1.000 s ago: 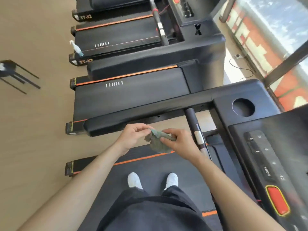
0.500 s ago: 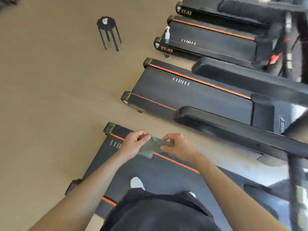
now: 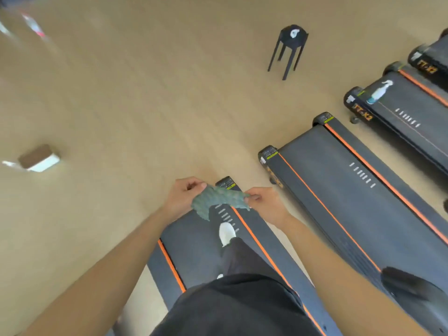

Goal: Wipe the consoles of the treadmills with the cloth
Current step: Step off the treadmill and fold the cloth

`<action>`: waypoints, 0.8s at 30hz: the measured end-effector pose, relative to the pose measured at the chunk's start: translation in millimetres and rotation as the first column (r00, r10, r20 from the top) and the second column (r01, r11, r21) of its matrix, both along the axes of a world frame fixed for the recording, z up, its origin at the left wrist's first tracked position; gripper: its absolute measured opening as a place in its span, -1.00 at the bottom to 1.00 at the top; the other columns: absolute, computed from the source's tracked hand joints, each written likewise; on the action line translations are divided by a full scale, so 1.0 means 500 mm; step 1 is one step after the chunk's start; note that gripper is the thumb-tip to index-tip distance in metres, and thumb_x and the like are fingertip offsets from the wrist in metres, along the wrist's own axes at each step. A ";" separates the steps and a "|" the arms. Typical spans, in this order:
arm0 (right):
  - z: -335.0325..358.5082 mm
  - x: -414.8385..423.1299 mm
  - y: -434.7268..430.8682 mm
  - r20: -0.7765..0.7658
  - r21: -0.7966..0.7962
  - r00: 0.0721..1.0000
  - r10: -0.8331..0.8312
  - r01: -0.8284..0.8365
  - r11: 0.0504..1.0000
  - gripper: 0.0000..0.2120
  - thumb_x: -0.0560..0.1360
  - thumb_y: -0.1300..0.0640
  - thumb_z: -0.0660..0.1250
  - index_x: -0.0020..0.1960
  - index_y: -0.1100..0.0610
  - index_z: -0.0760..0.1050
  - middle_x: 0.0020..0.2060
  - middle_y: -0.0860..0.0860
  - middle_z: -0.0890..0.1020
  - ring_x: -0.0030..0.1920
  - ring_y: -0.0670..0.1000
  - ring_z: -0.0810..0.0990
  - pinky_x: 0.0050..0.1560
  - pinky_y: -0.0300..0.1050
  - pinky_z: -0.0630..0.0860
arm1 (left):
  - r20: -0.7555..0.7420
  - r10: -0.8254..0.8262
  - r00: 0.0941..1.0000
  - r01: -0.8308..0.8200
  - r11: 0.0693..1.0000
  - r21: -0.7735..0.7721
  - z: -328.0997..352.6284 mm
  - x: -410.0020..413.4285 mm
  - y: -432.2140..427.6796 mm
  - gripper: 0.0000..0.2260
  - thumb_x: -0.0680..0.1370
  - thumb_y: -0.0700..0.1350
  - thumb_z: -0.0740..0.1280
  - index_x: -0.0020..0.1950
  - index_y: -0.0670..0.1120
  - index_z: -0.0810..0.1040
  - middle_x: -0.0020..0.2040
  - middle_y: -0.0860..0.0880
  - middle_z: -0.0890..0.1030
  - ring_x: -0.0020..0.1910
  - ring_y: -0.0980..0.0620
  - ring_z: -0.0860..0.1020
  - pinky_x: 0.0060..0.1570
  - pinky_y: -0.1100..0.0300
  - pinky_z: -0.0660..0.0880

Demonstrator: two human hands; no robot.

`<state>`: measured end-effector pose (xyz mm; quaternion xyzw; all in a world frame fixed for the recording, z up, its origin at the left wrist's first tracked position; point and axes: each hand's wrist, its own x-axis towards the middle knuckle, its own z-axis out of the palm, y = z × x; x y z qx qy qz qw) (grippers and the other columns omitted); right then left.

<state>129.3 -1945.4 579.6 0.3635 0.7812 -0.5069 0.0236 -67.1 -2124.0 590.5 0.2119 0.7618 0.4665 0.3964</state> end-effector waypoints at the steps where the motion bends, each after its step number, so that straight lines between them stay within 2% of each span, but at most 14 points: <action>1: -0.012 -0.049 0.020 -0.014 -0.014 1.000 -0.007 0.007 1.000 -0.85 0.51 0.30 0.40 -0.10 0.08 0.66 -0.39 -0.14 0.56 -0.32 -0.16 0.49 -0.23 -0.32 0.39 | -0.007 0.020 1.000 -0.020 1.000 -0.003 -0.004 -0.043 0.010 -0.87 0.62 -0.20 0.37 -0.04 -0.20 0.68 -0.16 -0.19 0.67 -0.25 0.13 0.57 -0.20 0.24 0.50; 4: -0.037 -0.208 0.071 -0.053 -0.158 0.990 -0.129 0.119 0.980 -0.87 0.53 0.31 0.39 -0.10 0.10 0.61 -0.41 -0.11 0.55 -0.33 0.04 0.53 -0.33 -0.16 0.45 | -0.050 0.052 0.997 -0.054 0.998 -0.033 -0.027 -0.183 0.047 -0.89 0.61 -0.16 0.39 -0.04 -0.12 0.71 -0.10 -0.20 0.70 -0.18 0.05 0.58 -0.12 0.10 0.49; 6: -0.047 -0.316 0.106 -0.074 -0.238 0.978 -0.195 0.173 0.956 -0.88 0.54 0.29 0.37 -0.09 0.09 0.58 -0.33 -0.05 0.56 -0.36 0.07 0.56 -0.40 -0.16 0.46 | -0.068 0.094 0.993 -0.097 0.994 -0.042 -0.040 -0.283 0.083 -0.89 0.61 -0.15 0.39 -0.05 -0.08 0.71 -0.07 -0.22 0.69 -0.16 -0.02 0.59 -0.13 0.05 0.51; 7: -0.051 -0.368 0.126 -0.082 -0.246 0.976 -0.204 0.178 0.953 -0.89 0.55 0.28 0.36 -0.08 0.10 0.58 -0.28 -0.01 0.57 -0.37 0.05 0.58 -0.40 -0.16 0.48 | -0.076 0.112 0.991 -0.116 0.992 -0.041 -0.044 -0.331 0.103 -0.89 0.61 -0.16 0.39 -0.03 -0.08 0.71 -0.06 -0.25 0.68 -0.16 -0.06 0.60 -0.16 0.06 0.53; 10: -0.068 -0.515 0.188 -0.102 -0.239 0.973 -0.209 0.180 0.954 -0.87 0.57 0.29 0.32 -0.09 0.10 0.56 -0.24 0.02 0.58 -0.41 0.01 0.60 -0.43 -0.16 0.51 | -0.072 0.160 0.985 -0.162 0.986 -0.029 -0.062 -0.462 0.169 -0.89 0.63 -0.19 0.36 0.01 -0.09 0.69 -0.07 -0.30 0.62 -0.25 -0.15 0.59 -0.42 0.23 0.47; 13: -0.094 -0.646 0.252 -0.138 -0.259 0.955 -0.262 0.220 0.940 -0.82 0.56 0.36 0.31 -0.10 0.12 0.56 -0.23 0.10 0.60 -0.37 0.00 0.61 -0.32 -0.21 0.58 | -0.014 0.192 0.981 -0.192 0.981 0.002 -0.084 -0.574 0.236 -0.89 0.64 -0.19 0.35 0.01 -0.07 0.68 -0.07 -0.20 0.61 -0.18 -0.16 0.66 -0.37 0.24 0.54; 16: -0.118 -0.749 0.315 -0.180 -0.145 0.963 -0.199 0.174 0.974 -0.80 0.45 0.35 0.37 -0.04 0.09 0.62 -0.25 -0.02 0.61 -0.29 -0.09 0.55 -0.22 -0.29 0.49 | 0.052 0.213 0.976 -0.215 0.976 0.039 -0.116 -0.675 0.309 -0.90 0.64 -0.19 0.35 0.02 -0.13 0.66 -0.05 -0.21 0.64 -0.15 -0.08 0.70 -0.22 0.14 0.63; 19: -0.170 -0.845 0.373 -0.162 -0.057 0.980 -0.116 0.108 0.992 -0.71 0.35 0.28 0.51 0.02 0.03 0.63 -0.22 -0.16 0.57 -0.25 -0.18 0.49 -0.17 -0.29 0.40 | 0.049 0.153 0.987 -0.156 0.985 0.075 -0.166 -0.778 0.398 -0.92 0.61 -0.21 0.39 -0.02 -0.17 0.67 -0.14 -0.17 0.63 -0.16 -0.04 0.64 -0.07 0.06 0.66; 22: -0.256 -0.938 0.440 -0.099 0.064 0.989 -0.110 0.117 0.991 -0.78 0.35 0.10 0.56 -0.17 -0.14 0.56 -0.28 -0.17 0.57 -0.23 -0.11 0.51 -0.21 -0.16 0.46 | 0.014 0.027 1.000 -0.028 0.993 0.117 -0.248 -0.874 0.497 -0.95 0.58 -0.22 0.43 -0.05 -0.19 0.68 -0.21 -0.07 0.64 -0.23 0.08 0.60 -0.16 0.16 0.61; 24: -0.330 -1.004 0.495 -0.088 0.084 0.986 -0.143 0.150 0.985 -0.80 0.42 0.06 0.51 -0.29 -0.10 0.52 -0.40 -0.17 0.51 -0.33 -0.11 0.46 -0.30 -0.20 0.41 | -0.001 -0.062 0.998 0.062 0.986 0.154 -0.333 -0.952 0.573 -0.93 0.57 -0.23 0.44 -0.05 -0.23 0.67 -0.24 -0.04 0.62 -0.30 0.16 0.55 -0.26 0.29 0.52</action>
